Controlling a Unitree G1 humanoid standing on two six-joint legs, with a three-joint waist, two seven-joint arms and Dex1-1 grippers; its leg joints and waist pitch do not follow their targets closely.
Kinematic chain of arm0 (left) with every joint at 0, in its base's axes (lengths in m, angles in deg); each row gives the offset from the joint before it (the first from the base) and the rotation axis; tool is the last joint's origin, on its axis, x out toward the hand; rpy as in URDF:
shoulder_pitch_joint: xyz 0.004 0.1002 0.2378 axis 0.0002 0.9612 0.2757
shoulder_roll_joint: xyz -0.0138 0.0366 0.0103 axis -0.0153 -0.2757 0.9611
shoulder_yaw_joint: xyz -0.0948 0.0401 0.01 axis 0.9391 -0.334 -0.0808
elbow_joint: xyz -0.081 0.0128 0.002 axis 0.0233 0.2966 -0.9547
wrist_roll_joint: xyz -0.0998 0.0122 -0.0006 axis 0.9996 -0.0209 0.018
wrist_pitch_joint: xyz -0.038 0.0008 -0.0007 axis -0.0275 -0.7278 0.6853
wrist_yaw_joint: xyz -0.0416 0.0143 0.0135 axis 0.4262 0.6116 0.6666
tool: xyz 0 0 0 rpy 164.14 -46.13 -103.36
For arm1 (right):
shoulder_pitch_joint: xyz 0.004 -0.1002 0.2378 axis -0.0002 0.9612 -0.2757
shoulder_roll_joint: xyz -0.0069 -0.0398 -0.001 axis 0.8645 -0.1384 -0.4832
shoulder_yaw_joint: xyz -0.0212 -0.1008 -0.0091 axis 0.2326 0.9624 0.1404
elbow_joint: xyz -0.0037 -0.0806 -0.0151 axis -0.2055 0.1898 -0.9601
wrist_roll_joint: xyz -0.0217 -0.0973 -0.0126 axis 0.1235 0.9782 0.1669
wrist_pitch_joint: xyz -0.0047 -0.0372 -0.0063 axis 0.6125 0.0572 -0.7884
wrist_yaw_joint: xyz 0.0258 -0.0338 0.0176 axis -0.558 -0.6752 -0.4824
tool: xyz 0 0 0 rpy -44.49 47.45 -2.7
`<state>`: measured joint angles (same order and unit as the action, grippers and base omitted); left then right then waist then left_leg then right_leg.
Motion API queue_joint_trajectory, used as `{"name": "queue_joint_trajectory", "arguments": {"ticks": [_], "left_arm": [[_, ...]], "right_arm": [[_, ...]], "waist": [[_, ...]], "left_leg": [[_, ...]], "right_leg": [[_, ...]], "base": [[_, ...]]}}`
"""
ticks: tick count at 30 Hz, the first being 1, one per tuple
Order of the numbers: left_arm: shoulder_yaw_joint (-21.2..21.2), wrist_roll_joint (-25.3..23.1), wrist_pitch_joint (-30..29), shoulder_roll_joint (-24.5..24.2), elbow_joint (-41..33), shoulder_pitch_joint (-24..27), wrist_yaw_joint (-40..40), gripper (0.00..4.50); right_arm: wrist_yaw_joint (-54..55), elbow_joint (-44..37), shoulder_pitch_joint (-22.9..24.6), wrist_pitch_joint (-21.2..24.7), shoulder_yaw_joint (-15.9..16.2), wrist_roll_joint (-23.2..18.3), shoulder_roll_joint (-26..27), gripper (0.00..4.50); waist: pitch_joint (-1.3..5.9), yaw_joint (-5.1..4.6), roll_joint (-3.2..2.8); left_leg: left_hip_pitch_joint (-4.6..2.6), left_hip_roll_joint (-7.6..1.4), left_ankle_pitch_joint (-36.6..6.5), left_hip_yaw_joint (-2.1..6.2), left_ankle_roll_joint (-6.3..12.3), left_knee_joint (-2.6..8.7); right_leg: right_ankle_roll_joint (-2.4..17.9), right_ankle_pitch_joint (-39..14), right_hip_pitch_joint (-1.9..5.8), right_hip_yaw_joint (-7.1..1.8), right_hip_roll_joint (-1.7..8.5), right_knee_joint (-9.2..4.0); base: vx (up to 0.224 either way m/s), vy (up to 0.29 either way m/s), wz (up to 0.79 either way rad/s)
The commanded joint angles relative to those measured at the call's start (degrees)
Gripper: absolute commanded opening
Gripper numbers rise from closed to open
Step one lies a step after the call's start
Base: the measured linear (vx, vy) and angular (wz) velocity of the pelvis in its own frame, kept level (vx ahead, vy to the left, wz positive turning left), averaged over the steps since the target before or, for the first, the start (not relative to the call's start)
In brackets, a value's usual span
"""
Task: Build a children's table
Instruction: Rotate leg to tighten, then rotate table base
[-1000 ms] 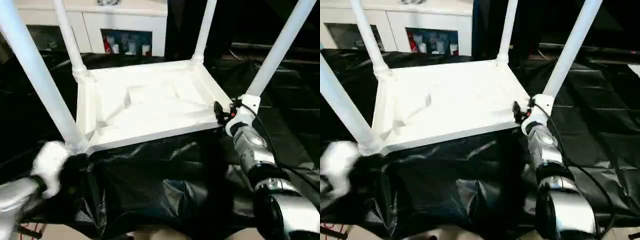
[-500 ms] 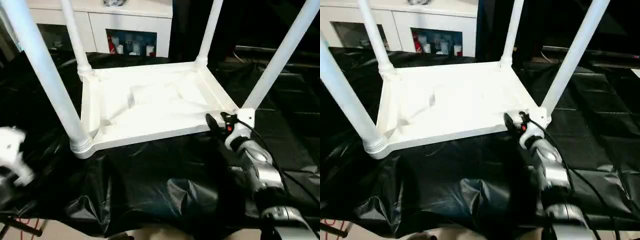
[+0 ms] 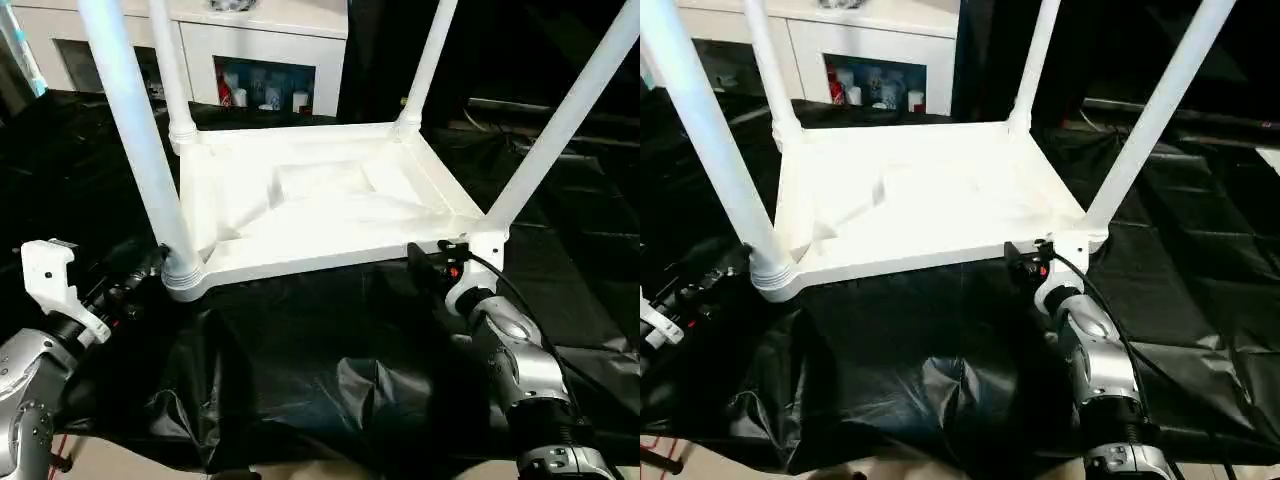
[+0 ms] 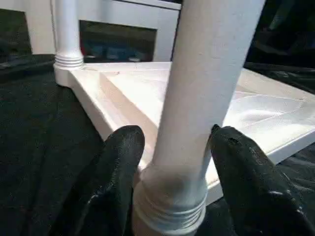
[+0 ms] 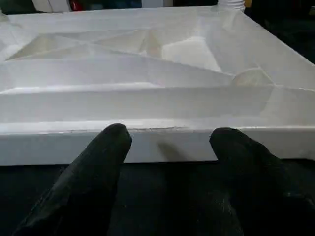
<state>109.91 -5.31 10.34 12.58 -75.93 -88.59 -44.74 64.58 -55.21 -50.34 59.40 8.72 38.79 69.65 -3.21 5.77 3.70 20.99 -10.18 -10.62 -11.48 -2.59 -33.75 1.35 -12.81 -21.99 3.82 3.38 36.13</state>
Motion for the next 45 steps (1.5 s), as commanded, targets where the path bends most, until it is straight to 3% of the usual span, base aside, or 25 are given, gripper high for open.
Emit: {"name": "queue_joint_trajectory", "arguments": {"ticks": [1,2,3,6,9,13,14,17,18,19,21,22,29,30,31,32,33,34,35,38,42,45], "left_arm": [[-0.7,0.6,-0.1,0.1,-0.7,0.0,0.6,2.98],[-0.8,1.0,-0.3,0.2,-0.5,-0.1,1.1,3.01],[-0.9,1.2,-0.4,0.1,-0.5,-0.1,1.4,3.06],[-1.3,1.7,-1.1,-0.5,-0.9,0.5,2.2,3.44],[-1.8,2.5,-1.7,-1.3,-1.5,1.3,3.4,3.65],[-2.4,2.9,-1.3,-1.6,-1.7,0.3,3.9,3.92],[-2.5,3.2,-1.8,-1.6,-1.5,-0.3,3.8,3.92],[-3.2,2.7,-1.7,-1.7,-0.5,-1.9,4.0,3.92],[-3.9,2.5,-1.4,-1.8,0.6,-3.2,4.2,3.92],[-4.2,2.4,-1.4,-1.8,1.0,-3.6,4.3,3.92],[-4.8,2.5,-1.5,-1.7,2.0,-4.9,4.7,3.92],[-5.3,2.5,-1.6,-1.6,2.7,-5.7,5.0,3.92],[-9.3,1.9,-1.8,-0.7,5.5,-10.1,7.5,3.92],[-9.9,3.4,-3.4,-0.6,4.3,-10.3,8.3,3.92],[-10.2,4.5,-4.7,-0.7,3.4,-10.3,8.8,3.92],[-11.5,7.8,-8.8,-1.6,0.3,-9.8,11.4,3.92],[-12.0,8.7,-9.9,-2.2,-0.8,-9.5,12.4,3.92],[-12.7,9.1,-10.9,-2.8,-1.6,-9.3,13.3,3.92],[-13.2,9.4,-11.6,-3.3,-2.1,-9.2,14.0,3.92],[-14.8,10.1,-13.5,-5.4,-3.5,-8.6,16.4,3.92],[-17.5,12.5,-19.0,-8.8,-8.6,-6.8,19.4,3.92],[-18.9,13.7,-21.4,-8.3,-11.4,-6.9,18.4,3.92]], "right_arm": [[0.8,0.6,0.3,1.1,-0.6,0.9,-1.0,3.15],[1.5,1.3,0.0,1.5,-0.5,1.5,-1.3,3.15],[1.7,1.7,-0.1,1.6,-0.3,1.7,-1.4,3.15],[2.3,2.2,-0.4,1.9,-0.1,2.0,-1.6,3.15],[2.5,2.3,-0.6,2.2,-0.2,2.1,-1.7,3.15],[2.9,3.3,-1.2,2.1,-0.1,2.5,-2.1,3.15],[3.0,3.6,-1.5,2.0,-0.1,2.6,-2.1,3.15],[3.3,4.2,-2.3,1.7,-0.2,2.8,-2.0,3.15],[3.4,4.7,-2.9,1.5,-0.3,2.9,-1.9,3.15],[3.5,4.8,-3.1,1.5,-0.3,2.9,-1.8,3.15],[3.4,5.6,-3.7,1.1,-0.3,3.1,-1.7,3.15],[3.4,6.4,-4.2,0.9,-0.2,3.1,-1.7,3.15],[5.6,12.3,-7.4,0.8,0.9,5.2,-1.6,3.15],[5.8,13.2,-8.1,0.5,0.8,5.2,-1.3,3.15],[5.9,13.9,-8.5,0.3,0.8,5.2,-1.2,3.15],[6.1,15.7,-9.7,-0.2,0.9,5.2,-0.7,3.15],[6.1,16.3,-10.1,-0.3,0.9,5.2,-0.5,3.15],[6.1,17.4,-10.7,-0.6,0.9,5.3,-0.3,3.15],[6.0,18.5,-11.2,-0.9,1.0,5.4,0.0,3.15],[5.2,21.6,-12.6,-2.2,1.8,6.0,0.9,3.15],[3.0,25.1,-14.7,-3.3,3.4,6.5,3.3,3.15],[0.8,26.6,-15.8,-4.0,5.0,7.0,5.4,3.15]], "waist": [[3.03,0.19,-0.54],[3.0,0.07,0.1],[3.06,0.13,-0.18],[3.04,-0.04,0.15],[2.92,-0.04,0.44],[2.91,-0.09,0.31],[3.02,-0.02,-0.23],[3.04,-0.14,0.1],[3.08,-0.05,-0.94],[3.15,-0.23,-0.33],[3.27,-0.11,-0.35],[3.31,-0.14,-0.81],[3.54,0.19,-0.74],[3.57,0.23,-0.89],[3.62,0.24,-1.68],[3.63,0.12,-1.16],[3.63,0.11,-1.19],[3.49,0.21,-2.03],[3.39,0.0,-1.64],[3.35,-0.32,-1.46],[3.39,-1.13,-1.64],[3.25,-1.68,-1.67]], "left_leg": [[-1.18,-3.61,-10.9,1.85,-0.36,4.4],[-1.13,-3.67,-10.7,1.77,-0.38,4.42],[-1.3,-3.64,-10.4,1.78,-0.81,4.41],[-1.42,-3.65,-11.4,1.79,-1.8,4.51],[-1.35,-3.55,-12.6,1.78,-1.84,4.5],[-1.45,-3.62,-12.9,1.81,-2.24,4.51],[-1.53,-3.59,-12.8,1.86,-2.46,4.47],[-1.46,-3.55,-12.3,1.82,-2.63,4.46],[-1.51,-3.49,-12.3,1.93,-2.94,4.49],[-1.58,-3.44,-12.1,1.78,-2.95,4.35],[-1.58,-3.42,-11.1,1.76,-2.75,4.26],[-1.62,-3.43,-10.9,1.74,-2.95,4.24],[-1.69,-3.44,-9.9,1.7,-3.67,4.07],[-1.74,-3.46,-9.8,1.67,-3.77,4.04],[-1.77,-3.43,-9.9,1.75,-4.05,4.04],[-1.78,-3.42,-10.6,1.62,-4.42,4.03],[-1.65,-3.38,-10.6,1.67,-4.33,4.01],[-1.66,-3.36,-10.9,1.66,-4.34,4.0],[-1.54,-3.27,-11.3,1.59,-4.2,4.06],[-1.38,-3.28,-11.5,1.65,-3.77,4.05],[-1.21,-3.37,-9.7,1.68,-3.21,3.94],[-1.2,-3.36,-10.4,1.67,-3.15,3.97]], "right_leg": [[7.9,-8.3,1.63,-3.64,5.2,-4.48],[7.8,-8.1,1.63,-3.61,5.11,-4.54],[7.9,-7.0,1.56,-3.56,5.05,-4.32],[8.0,-5.3,1.57,-3.51,4.95,-4.21],[7.7,-6.8,1.66,-3.66,5.12,-4.41],[7.7,-7.2,1.62,-3.66,5.04,-4.43],[7.8,-6.6,1.62,-3.64,5.06,-4.29],[8.2,-5.1,1.74,-3.6,4.96,-4.14],[8.2,-4.8,1.73,-3.6,4.98,-4.03],[8.3,-3.9,1.74,-3.58,4.83,-4.05],[8.6,-2.5,1.85,-3.58,4.87,-3.86],[8.9,-1.4,1.82,-3.55,4.82,-3.83],[10.1,0.4,2.11,-3.46,4.97,-3.46],[10.2,1.1,2.08,-3.47,4.98,-3.32],[10.3,1.5,2.02,-3.44,4.97,-3.16],[10.9,1.7,2.08,-3.36,4.91,-3.07],[11.2,1.5,2.14,-3.36,4.96,-3.02],[11.3,0.9,1.97,-3.45,5.02,-3.11],[11.3,0.4,2.11,-3.42,4.85,-3.35],[11.4,-1.5,2.27,-3.51,5.03,-3.44],[12.0,-0.1,2.38,-3.47,4.94,-3.13],[12.7,-1.2,2.35,-3.47,4.92,-3.15]], "base": [[0.0,0.0,0.0],[0.0,0.0,0.0],[0.0,0.0,0.0],[0.0,0.0,0.0],[0.0,0.0,0.0],[0.0,0.0,0.0],[0.0,0.0,0.0],[0.0,0.0,0.0],[0.0,0.0,0.0],[0.0,0.0,0.0],[0.0,0.0,0.0],[0.0,0.0,0.0],[0.0,0.0,0.0],[0.0,0.0,0.0],[0.0,0.0,0.0],[0.0,0.0,0.0],[0.0,0.0,0.0],[0.0,0.0,0.0],[0.0,0.0,0.0],[0.0,0.0,0.0],[0.0,0.0,0.0],[0.0,0.0,0.0]]}}
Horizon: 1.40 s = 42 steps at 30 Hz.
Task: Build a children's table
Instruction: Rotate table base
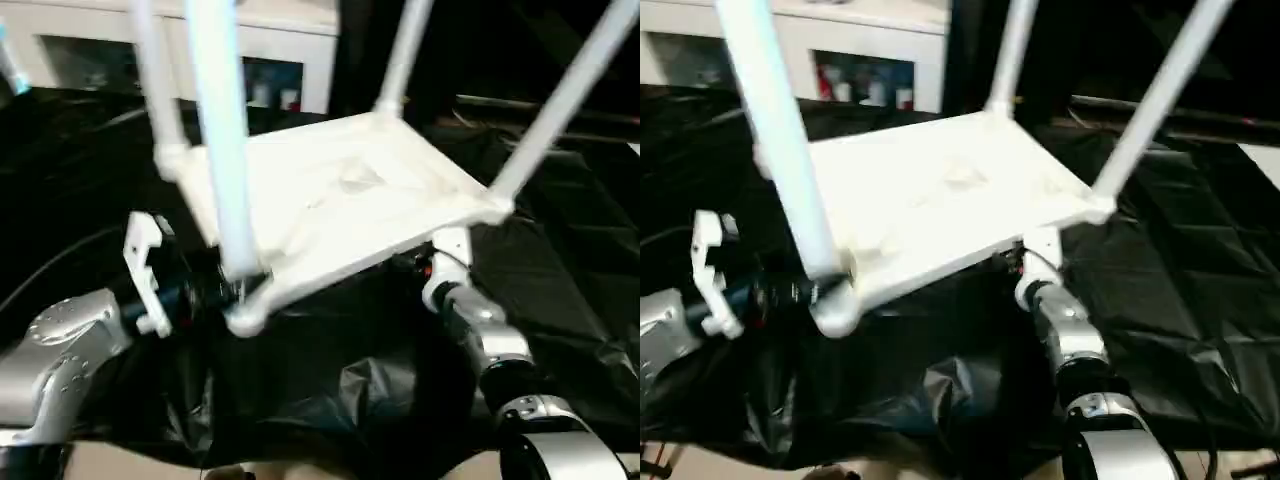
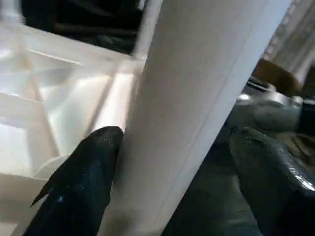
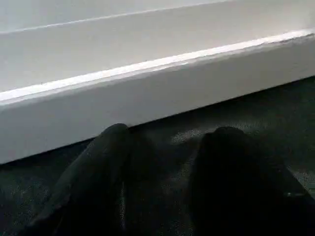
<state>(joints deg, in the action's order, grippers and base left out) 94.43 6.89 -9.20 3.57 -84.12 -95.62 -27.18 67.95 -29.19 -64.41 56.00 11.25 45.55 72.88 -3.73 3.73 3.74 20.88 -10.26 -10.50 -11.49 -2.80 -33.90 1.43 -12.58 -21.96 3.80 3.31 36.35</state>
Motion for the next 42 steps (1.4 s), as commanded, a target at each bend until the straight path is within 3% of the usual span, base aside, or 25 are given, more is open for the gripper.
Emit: {"name": "queue_joint_trajectory", "arguments": {"ticks": [1,8,11,15,19,22,23,30,31,35,36,38,42], "left_arm": [[-3.7,2.0,-2.2,1.5,-3.6,-0.2,0.2,3.92],[-5.8,4.2,-3.7,4.8,-5.6,-1.6,-1.9,3.92],[-7.0,5.6,-5.5,7.0,-7.2,-2.4,-2.8,3.92],[-7.7,5.1,-5.4,8.4,-7.1,-3.0,-3.7,3.92],[-9.5,-1.6,0.7,11.8,-2.5,-5.7,-7.8,3.92],[-10.1,-2.9,1.7,11.6,-1.4,-6.3,-7.5,3.92],[-10.1,-2.9,1.6,11.6,-1.4,-6.3,-7.5,3.92],[-11.2,-1.5,0.2,13.5,-2.6,-7.3,-7.7,3.92],[-12.1,-2.1,1.0,14.8,-2.0,-8.0,-8.1,3.92],[-14.6,-3.4,3.3,18.0,-0.7,-9.6,-8.9,3.92],[-15.3,-3.7,3.7,18.8,-0.4,-9.8,-9.1,3.92],[-16.1,-4.4,4.7,19.8,0.4,-10.2,-9.4,3.92],[-16.2,-5.9,6.5,21.5,2.3,-11.1,-10.4,3.92]], "right_arm": [[-4.5,1.1,-2.1,-1.1,3.2,0.5,2.9,3.15],[-11.5,3.7,-4.4,-2.9,6.8,1.6,7.0,3.15],[-12.2,5.5,-5.7,-3.7,7.2,2.8,8.6,3.15],[-12.8,6.3,-6.1,-4.3,7.7,3.4,9.0,3.15],[-12.8,6.9,-6.0,-5.0,8.4,3.9,9.4,3.15],[-13.4,6.9,-5.9,-5.0,8.3,3.6,9.4,3.15],[-13.5,6.9,-5.9,-5.0,8.3,3.6,9.5,3.15],[-16.4,7.1,-5.6,-5.8,8.2,3.7,10.2,3.15],[-17.5,6.8,-5.3,-6.1,8.7,3.6,10.6,3.15],[-20.9,5.8,-4.4,-6.2,9.5,3.0,11.2,3.15],[-21.5,5.6,-4.2,-6.3,9.5,2.9,11.1,3.15],[-21.2,5.8,-4.1,-6.7,9.4,3.0,10.9,3.15],[-19.1,6.4,-4.5,-7.1,8.3,3.2,10.2,3.15]], "waist": [[3.74,0.14,-1.67],[3.66,-1.16,-1.39],[3.62,-1.11,-1.46],[3.53,-0.94,-1.5],[3.37,-0.65,-1.54],[3.48,-0.45,-1.76],[3.53,-0.54,-1.58],[3.54,-0.48,-1.62],[3.52,-0.4,-2.26],[3.48,-0.38,-1.81],[3.51,-0.41,-2.04],[3.64,-0.48,-1.77],[3.61,-0.45,-1.88]], "left_leg": [[-1.02,-3.37,-10.9,1.7,-2.95,4.12],[-0.36,-3.45,-11.4,2.1,-2.49,4.21],[-0.83,-3.45,-10.2,1.75,-2.06,3.96],[-1.08,-3.47,-11.7,1.71,-2.1,4.02],[-1.28,-3.63,-13.5,1.79,-2.62,4.19],[-0.99,-3.57,-13.7,2.08,-2.97,4.31],[-1.04,-3.56,-13.7,2.02,-2.91,4.29],[-1.12,-3.57,-13.0,1.87,-2.41,4.17],[-1.15,-3.54,-13.6,1.96,-2.6,4.17],[-1.08,-3.64,-14.5,2.04,-2.65,4.27],[-1.03,-3.63,-14.4,2.08,-2.59,4.24],[-0.97,-3.65,-13.2,2.04,-2.09,4.15],[-1.03,-3.64,-12.8,1.96,-1.57,4.11]], "right_leg": [[12.7,-2.4,2.42,-3.5,5.13,-3.48],[12.3,-7.1,2.83,-3.5,5.45,-3.86],[13.5,-4.6,2.4,-3.66,5.21,-3.73],[13.3,-5.6,2.27,-3.64,5.12,-3.9],[12.1,-8.4,2.06,-3.7,5.16,-4.28],[11.3,-9.5,2.35,-3.73,5.38,-4.22],[11.3,-9.3,2.28,-3.71,5.29,-4.29],[12.5,-7.1,2.21,-3.66,5.19,-4.07],[12.5,-7.8,2.17,-3.7,5.26,-4.1],[12.3,-8.8,2.32,-3.68,5.28,-4.35],[12.3,-8.5,2.34,-3.69,5.35,-4.36],[12.8,-6.7,2.42,-3.67,5.35,-4.28],[13.4,-5.7,2.38,-3.62,5.27,-4.3]], "base": [[0.0,0.0,0.0],[0.0,0.0,0.0],[0.0,0.0,0.0],[0.0,0.0,0.0],[0.0,0.0,0.0],[0.0,0.0,0.0],[0.0,0.0,0.0],[0.0,0.0,0.0],[0.0,0.0,0.0],[0.0,0.0,0.0],[0.0,0.0,0.0],[0.0,0.0,0.0],[0.0,0.0,0.0]]}}
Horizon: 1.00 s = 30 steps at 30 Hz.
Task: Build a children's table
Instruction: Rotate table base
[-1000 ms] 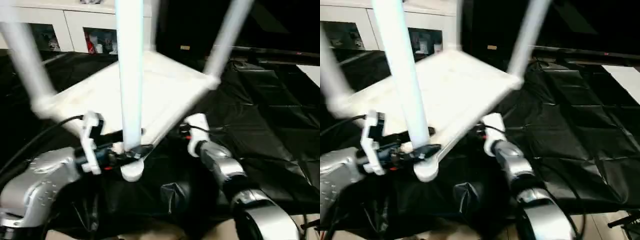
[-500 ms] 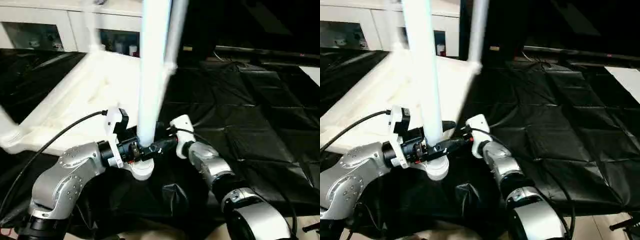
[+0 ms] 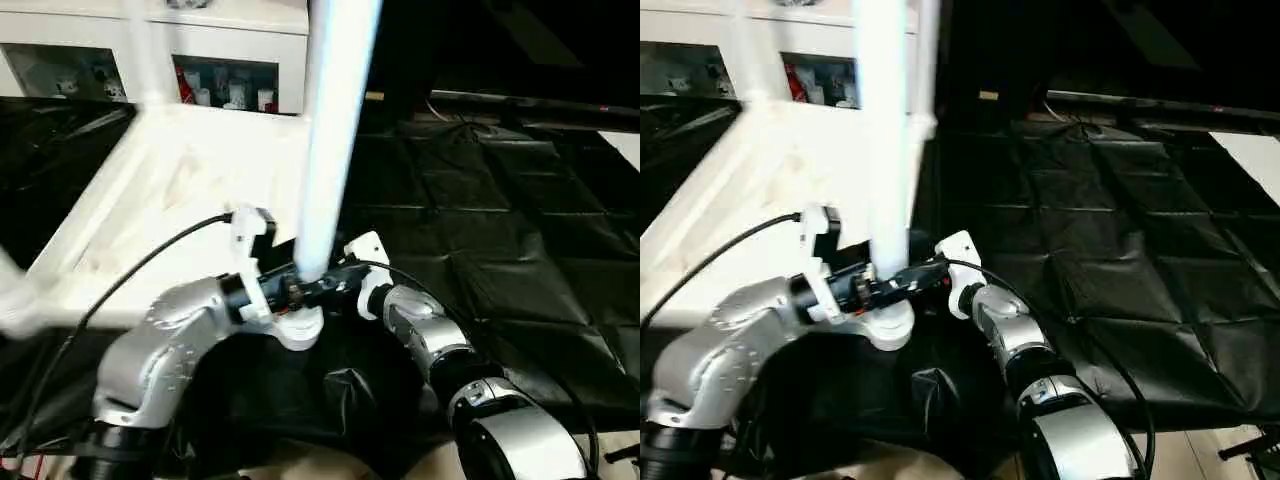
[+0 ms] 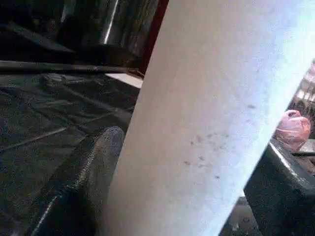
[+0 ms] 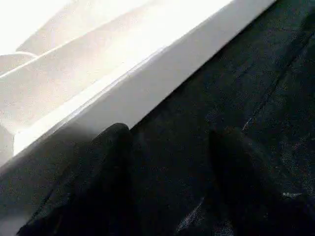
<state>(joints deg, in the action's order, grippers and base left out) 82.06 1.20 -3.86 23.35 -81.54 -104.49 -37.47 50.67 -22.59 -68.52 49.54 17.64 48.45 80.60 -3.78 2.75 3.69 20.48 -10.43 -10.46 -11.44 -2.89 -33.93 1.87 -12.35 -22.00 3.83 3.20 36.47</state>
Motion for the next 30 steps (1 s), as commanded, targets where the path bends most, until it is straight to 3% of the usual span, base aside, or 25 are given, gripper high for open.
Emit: {"name": "queue_joint_trajectory", "arguments": {"ticks": [1,3,8,11,12,13,14,16,17,18,19,20,26,30], "left_arm": [[-4.0,-1.3,1.8,2.0,0.5,-2.5,-0.4,3.92],[-4.1,-2.1,2.2,2.2,0.9,-2.7,-0.5,3.92],[-6.1,-9.4,7.1,-0.4,4.9,-2.7,-1.2,3.92],[-5.6,-9.3,7.1,-2.5,5.8,-2.0,0.8,3.92],[-5.9,-10.4,8.3,-5.7,7.3,-1.5,4.2,3.92],[-6.2,-11.1,9.0,-7.1,8.0,-1.3,5.6,3.92],[-6.2,-11.6,9.4,-8.6,8.9,-1.2,7.0,3.92],[-5.9,-12.0,9.4,-10.7,10.4,-1.7,8.6,3.92],[-5.6,-12.2,9.9,-12.0,11.9,-2.3,9.9,3.92],[-5.4,-12.3,10.0,-12.3,12.3,-2.5,10.2,3.74],[-5.3,-12.2,10.1,-13.1,13.5,-2.9,10.9,3.74],[-5.6,-12.6,10.6,-13.8,14.4,-3.3,11.4,3.56],[-10.6,-19.6,16.5,-17.9,21.6,-4.9,14.8,3.16],[-11.0,-20.1,16.9,-18.1,23.0,-4.9,16.5,2.89]], "right_arm": [[-1.0,-0.1,-0.6,-0.8,1.3,0.2,2.0,3.15],[-0.5,-0.1,-0.7,-1.0,0.9,0.1,1.7,3.15],[0.7,-1.4,-0.2,-2.0,-2.0,-1.2,-2.4,3.15],[-0.9,-3.4,0.9,-2.3,-2.3,-1.3,-5.0,3.15],[-4.8,-6.7,2.9,-2.4,-1.8,-1.3,-7.8,3.15],[-6.6,-8.2,3.9,-2.4,-1.4,-1.3,-8.9,3.15],[-8.7,-10.1,5.0,-2.3,-1.0,-1.3,-10.1,3.15],[-11.2,-13.1,7.0,-2.1,-0.4,-1.2,-12.2,3.15],[-12.7,-15.1,8.2,-1.8,0.2,-0.8,-13.7,3.15],[-13.2,-15.6,8.6,-1.7,0.3,-0.7,-14.1,3.15],[-14.5,-17.0,9.5,-1.3,0.9,-0.7,-15.2,3.15],[-15.7,-18.5,10.3,-0.8,1.4,-0.7,-16.1,3.15],[-23.2,-31.4,15.9,5.7,4.7,-1.4,-21.5,3.15],[-25.6,-37.7,18.0,9.6,5.7,-2.2,-23.7,3.15]], "waist": [[3.7,0.62,-1.83],[3.7,0.65,-1.79],[3.74,1.0,-1.92],[3.8,1.33,-1.88],[3.76,1.53,-3.02],[3.69,1.45,-2.52],[3.79,1.63,-2.97],[3.78,1.86,-2.55],[3.77,2.04,-3.6],[3.72,2.06,-3.12],[3.75,2.23,-3.64],[3.75,2.35,-3.44],[3.74,2.67,-3.68],[3.74,2.64,-3.74]], "left_leg": [[-0.7,-3.49,-12.9,1.91,-1.47,4.09],[-0.71,-3.55,-13.2,1.94,-1.63,4.15],[-0.75,-3.49,-12.3,1.93,-0.95,4.03],[-0.64,-3.44,-10.9,1.78,-0.55,3.88],[-0.67,-3.34,-11.0,1.94,-0.63,3.87],[-0.69,-3.29,-11.5,1.75,-0.25,3.9],[-0.74,-3.23,-11.1,1.86,0.02,3.81],[-0.72,-3.09,-10.8,1.79,0.57,3.78],[-0.75,-3.06,-11.0,1.82,0.51,3.72],[-0.77,-3.1,-11.7,1.69,0.56,3.72],[-0.79,-3.12,-11.7,1.76,0.43,3.72],[-0.66,-3.05,-11.6,1.73,0.7,3.7],[-0.5,-3.12,-10.6,1.93,1.86,3.74],[-0.54,-3.27,-11.4,1.89,1.42,3.78]], "right_leg": [[12.9,-6.1,2.4,-3.64,5.4,-4.45],[12.9,-6.4,2.42,-3.64,5.45,-4.39],[12.5,-5.9,2.45,-3.64,5.44,-4.46],[12.7,-4.3,2.56,-3.63,5.42,-4.14],[12.7,-4.3,2.52,-3.61,5.44,-4.12],[12.2,-4.6,2.51,-3.57,5.22,-4.59],[12.1,-3.8,2.55,-3.57,5.16,-4.18],[11.8,-4.3,2.64,-3.56,5.05,-4.39],[11.8,-4.7,2.55,-3.62,5.14,-4.4],[11.8,-6.0,2.57,-3.59,5.14,-4.72],[12.3,-6.6,2.55,-3.62,5.27,-4.77],[12.2,-7.0,2.68,-3.59,5.16,-4.82],[10.5,-7.8,2.68,-3.51,4.95,-4.94],[11.4,-8.4,2.54,-3.48,5.18,-5.05]], "base": [[0.0,0.0,0.0],[0.0,0.0,0.0],[0.0,0.0,0.0],[0.0,0.0,0.0],[0.0,0.0,0.0],[0.0,0.0,0.0],[0.0,0.0,0.0],[0.0,0.0,0.0],[0.0,0.0,0.0],[0.0,0.0,0.0],[0.0,0.0,0.0],[0.0,0.0,0.0],[0.0,0.0,0.0],[0.0,0.0,0.0]]}}
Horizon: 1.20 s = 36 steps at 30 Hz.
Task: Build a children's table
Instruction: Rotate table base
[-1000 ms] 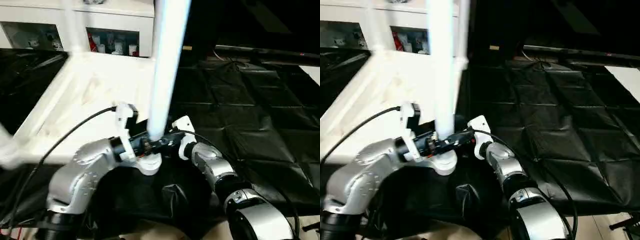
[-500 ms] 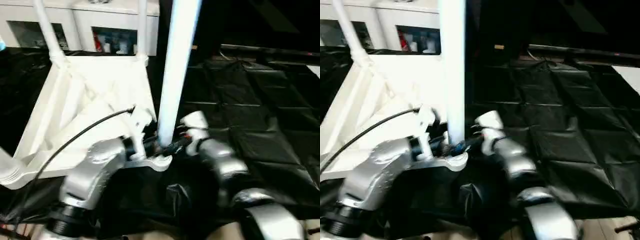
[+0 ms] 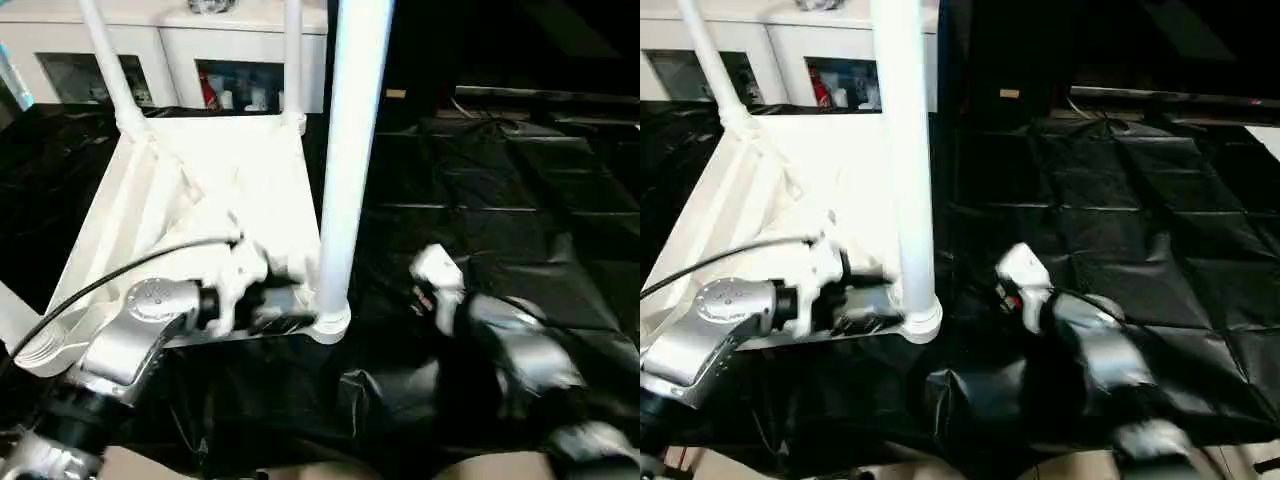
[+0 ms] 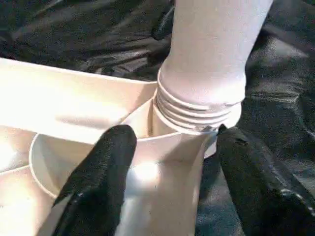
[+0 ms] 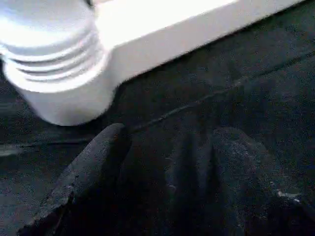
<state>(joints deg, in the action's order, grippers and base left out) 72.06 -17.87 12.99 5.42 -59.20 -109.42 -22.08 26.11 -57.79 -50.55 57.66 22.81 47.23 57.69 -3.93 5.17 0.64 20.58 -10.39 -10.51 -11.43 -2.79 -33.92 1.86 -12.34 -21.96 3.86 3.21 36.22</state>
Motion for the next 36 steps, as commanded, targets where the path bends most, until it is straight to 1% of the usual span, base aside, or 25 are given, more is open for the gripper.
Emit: {"name": "queue_joint_trajectory", "arguments": {"ticks": [1,2,3,4,5,6,7,8,9,11,12,13,14,15,17,18,21,23,26,27,31,32,34,35,36], "left_arm": [[-1.2,-1.2,0.0,-0.5,1.2,0.0,1.7,2.74],[-1.2,-1.3,0.0,-0.6,1.5,-0.1,1.9,2.69],[-1.2,-1.6,0.5,-0.8,2.3,-0.2,2.1,2.51],[-1.1,-1.5,0.7,-0.9,2.9,-0.4,2.3,2.51],[-1.0,-1.5,0.8,-0.9,3.1,-0.4,2.4,2.35],[-0.9,-1.5,1.4,-0.9,4.0,-0.6,2.8,2.27],[-0.7,-1.4,1.4,-1.1,4.2,-0.7,3.2,2.27],[-0.6,-1.4,1.4,-1.5,4.4,-0.7,3.5,2.06],[-0.4,-1.4,1.3,-2.0,4.5,-0.6,4.2,2.06],[-0.1,-1.1,0.5,-2.8,4.0,-0.3,5.2,1.89],[-0.1,-1.1,0.5,-2.8,4.0,-0.3,5.2,1.89],[0.0,-0.9,0.1,-3.2,3.8,0.0,5.6,1.66],[0.2,-0.7,-0.1,-3.9,3.6,0.3,6.1,1.6],[0.2,-0.6,-0.4,-4.6,3.3,0.7,6.7,1.6],[0.1,-0.6,-0.7,-5.3,3.0,1.1,7.4,1.38],[0.2,-0.8,-0.4,-5.4,3.1,1.2,7.3,1.28],[0.6,-1.5,0.9,-5.2,4.4,1.0,6.7,1.07],[0.6,-1.7,1.2,-5.2,5.0,0.8,6.8,0.82],[0.6,-1.7,1.2,-5.3,5.2,0.6,7.1,0.69],[0.5,-1.8,1.1,-5.4,5.3,0.4,7.3,0.56],[0.2,-2.2,1.0,-6.1,5.6,0.2,8.3,0.35],[-0.2,-2.4,1.1,-6.5,5.7,0.2,8.8,0.21],[-0.4,-2.6,1.1,-6.8,5.7,0.4,9.2,0.15],[-0.6,-2.7,1.0,-7.0,5.6,0.5,9.5,0.05],[-0.8,-2.8,0.9,-7.0,5.5,0.6,9.7,0.0]], "right_arm": [[-1.8,-5.0,0.7,2.9,1.0,-1.1,-1.8,3.15],[-2.1,-6.0,1.0,3.5,1.2,-1.2,-2.2,3.15],[-2.6,-8.4,1.7,4.9,1.6,-1.2,-3.0,3.15],[-2.8,-9.4,1.9,5.5,1.7,-1.2,-3.4,3.15],[-2.9,-9.9,2.0,5.8,1.7,-1.2,-3.5,3.15],[-3.2,-11.6,2.5,7.0,1.8,-1.5,-4.0,3.15],[-3.6,-12.4,2.6,7.7,1.8,-1.9,-4.2,3.15],[-3.9,-12.8,2.7,8.2,1.8,-2.1,-4.4,3.15],[-4.3,-13.5,2.8,9.0,1.8,-2.3,-4.7,3.15],[-4.9,-14.6,3.0,10.3,2.1,-2.7,-5.1,3.15],[-4.9,-14.6,3.0,10.3,2.1,-2.7,-5.1,3.15],[-5.0,-15.0,3.1,10.6,2.2,-2.9,-5.3,3.15],[-4.9,-15.7,3.3,11.3,2.3,-3.1,-5.6,3.15],[-5.0,-16.2,3.4,11.8,2.5,-3.3,-5.8,3.15],[-5.0,-16.5,3.4,12.3,2.6,-3.4,-5.9,3.15],[-5.0,-16.7,3.4,12.5,2.5,-3.4,-6.0,3.15],[-5.1,-16.9,3.2,12.9,2.6,-3.3,-6.1,3.15],[-5.2,-17.0,3.2,13.1,2.7,-3.3,-6.1,3.15],[-5.2,-17.1,3.0,13.4,2.9,-3.3,-6.3,3.15],[-5.2,-17.0,2.9,13.5,3.0,-3.3,-6.4,3.15],[-5.2,-16.7,2.6,13.4,3.2,-3.2,-6.5,3.15],[-5.2,-16.5,2.6,13.2,3.3,-3.1,-6.5,3.15],[-5.4,-16.5,2.6,13.0,3.4,-3.2,-6.3,3.15],[-6.1,-16.8,2.5,14.5,3.3,-4.5,-5.9,3.15],[-6.4,-17.1,2.5,15.5,3.1,-5.4,-5.5,3.43]], "waist": [[3.96,0.2,-0.64],[3.9,0.28,-0.69],[3.82,0.28,-0.66],[3.84,0.34,-0.63],[3.9,0.34,-0.64],[3.86,0.25,-0.42],[3.88,0.3,-0.37],[3.89,0.3,-0.44],[3.88,0.24,-0.3],[3.89,0.27,-0.44],[3.9,0.34,-0.51],[3.83,0.28,-0.45],[3.86,0.36,-0.45],[3.81,0.36,-0.24],[3.85,0.35,-0.37],[3.82,0.3,-0.22],[3.79,0.39,-0.27],[3.81,0.38,-0.17],[3.83,0.4,-0.21],[3.84,0.39,-0.26],[3.85,0.36,-0.33],[3.83,0.35,-0.21],[3.88,0.27,-0.18],[3.95,0.24,-0.14],[4.0,0.2,-0.15]], "left_leg": [[-0.64,-3.4,-11.4,1.94,1.29,3.78],[-0.7,-3.34,-11.5,1.9,1.31,3.79],[-0.67,-3.31,-11.7,1.92,1.3,3.82],[-0.71,-3.35,-11.8,1.94,1.3,3.83],[-0.7,-3.38,-11.9,1.96,1.22,3.83],[-0.66,-3.28,-11.8,1.93,1.25,3.82],[-0.61,-3.28,-11.6,1.94,1.39,3.75],[-0.64,-3.32,-11.5,1.96,1.37,3.79],[-0.62,-3.34,-11.5,1.94,1.39,3.79],[-0.75,-3.34,-11.3,1.94,1.24,3.76],[-0.77,-3.41,-11.3,1.95,1.21,3.79],[-0.71,-3.39,-11.3,1.94,1.21,3.83],[-0.8,-3.41,-11.4,1.92,1.19,3.81],[-0.78,-3.43,-11.5,1.92,1.19,3.85],[-0.69,-3.41,-10.9,1.96,1.17,3.85],[-0.71,-3.38,-11.1,1.93,1.16,3.85],[-0.75,-3.37,-11.1,1.91,1.09,3.79],[-0.69,-3.36,-11.0,1.93,1.03,3.82],[-0.69,-3.35,-10.8,1.93,1.04,3.79],[-0.71,-3.36,-10.7,1.94,1.01,3.79],[-0.71,-3.35,-10.6,1.91,1.05,3.76],[-0.66,-3.3,-10.8,1.92,1.02,3.77],[-0.65,-3.34,-10.5,1.96,1.03,3.77],[-0.58,-3.33,-10.0,1.94,1.21,3.73],[-0.55,-3.28,-9.6,1.92,1.44,3.69]], "right_leg": [[11.6,-8.5,2.51,-3.53,5.33,-4.63],[11.5,-8.9,2.48,-3.51,5.25,-4.79],[11.3,-9.6,2.46,-3.54,5.23,-4.87],[11.0,-10.0,2.48,-3.55,5.26,-4.9],[10.9,-10.3,2.47,-3.58,5.4,-4.92],[10.9,-10.6,2.44,-3.57,5.36,-5.0],[10.7,-10.8,2.48,-3.6,5.4,-4.96],[10.7,-10.9,2.43,-3.59,5.44,-4.97],[10.7,-11.0,2.38,-3.58,5.42,-4.98],[10.7,-11.4,2.3,-3.59,5.41,-4.96],[10.8,-11.2,2.29,-3.59,5.43,-4.95],[10.9,-11.1,2.26,-3.59,5.36,-4.95],[11.0,-11.0,2.2,-3.59,5.43,-4.91],[11.0,-11.2,2.21,-3.59,5.45,-4.93],[11.0,-10.7,2.27,-3.58,5.46,-4.79],[10.9,-10.9,2.26,-3.59,5.46,-4.84],[10.9,-11.7,2.18,-3.61,5.55,-4.95],[10.6,-11.8,2.29,-3.61,5.54,-4.92],[10.5,-11.8,2.27,-3.63,5.59,-4.95],[10.5,-11.7,2.27,-3.61,5.57,-4.93],[10.8,-11.1,2.25,-3.61,5.54,-4.86],[10.6,-11.6,2.33,-3.61,5.56,-4.92],[10.6,-11.2,2.36,-3.62,5.59,-4.83],[10.8,-10.4,2.44,-3.6,5.59,-4.72],[11.0,-9.6,2.54,-3.6,5.54,-4.62]], "base": [[0.0,0.0,0.0],[0.0,0.0,0.0],[0.0,0.0,0.0],[0.0,0.0,0.0],[0.0,0.0,0.0],[0.0,0.0,0.0],[0.0,0.0,0.0],[0.0,0.0,0.0],[0.0,0.0,0.0],[0.0,0.0,0.0],[0.0,0.0,0.0],[0.0,0.0,0.0],[0.0,0.0,0.0],[0.0,0.0,0.0],[0.0,0.0,0.0],[0.0,0.0,0.0],[0.0,0.0,0.0],[0.0,0.0,0.0],[0.0,0.0,0.0],[0.0,0.0,0.0],[0.0,0.0,0.0],[0.0,0.0,0.0],[0.0,0.0,0.0],[0.0,0.0,0.0],[0.0,0.0,0.0]]}}
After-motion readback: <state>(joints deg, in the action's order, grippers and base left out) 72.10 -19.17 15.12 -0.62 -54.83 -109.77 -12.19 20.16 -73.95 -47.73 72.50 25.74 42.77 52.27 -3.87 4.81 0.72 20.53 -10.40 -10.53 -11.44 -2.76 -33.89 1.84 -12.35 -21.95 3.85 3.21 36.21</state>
